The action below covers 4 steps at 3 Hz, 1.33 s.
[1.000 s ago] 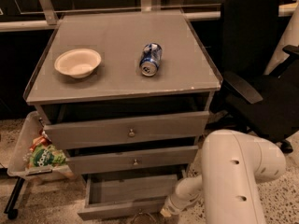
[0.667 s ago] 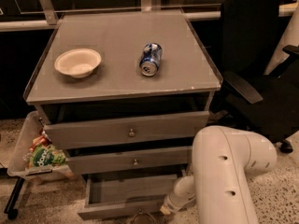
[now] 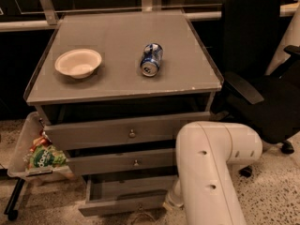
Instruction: Close bottom drawer
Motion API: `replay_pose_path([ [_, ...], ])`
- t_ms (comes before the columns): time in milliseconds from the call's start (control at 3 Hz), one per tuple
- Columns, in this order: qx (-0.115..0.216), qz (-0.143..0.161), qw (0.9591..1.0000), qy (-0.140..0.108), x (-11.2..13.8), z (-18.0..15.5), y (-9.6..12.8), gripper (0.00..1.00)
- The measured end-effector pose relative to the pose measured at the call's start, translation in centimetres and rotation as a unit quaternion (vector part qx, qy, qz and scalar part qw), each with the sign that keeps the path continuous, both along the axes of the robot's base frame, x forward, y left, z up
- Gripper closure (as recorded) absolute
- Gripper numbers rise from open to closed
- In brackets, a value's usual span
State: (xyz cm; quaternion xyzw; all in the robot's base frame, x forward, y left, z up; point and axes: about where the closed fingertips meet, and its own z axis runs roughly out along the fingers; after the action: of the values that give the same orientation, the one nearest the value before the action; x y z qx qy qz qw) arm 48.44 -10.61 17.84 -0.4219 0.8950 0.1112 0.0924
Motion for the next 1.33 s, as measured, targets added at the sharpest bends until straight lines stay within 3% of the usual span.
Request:
replay_pose_path([
  [333, -0.013, -0.002, 0.9997, -0.018, 1.54, 0.47, -0.5, 1.0],
  [667, -0.013, -0.002, 0.9997, -0.019, 1.61, 0.47, -0.53, 0.81],
  [1333, -0.013, -0.002, 0.9997, -0.019, 1.61, 0.46, -0.53, 0.35],
])
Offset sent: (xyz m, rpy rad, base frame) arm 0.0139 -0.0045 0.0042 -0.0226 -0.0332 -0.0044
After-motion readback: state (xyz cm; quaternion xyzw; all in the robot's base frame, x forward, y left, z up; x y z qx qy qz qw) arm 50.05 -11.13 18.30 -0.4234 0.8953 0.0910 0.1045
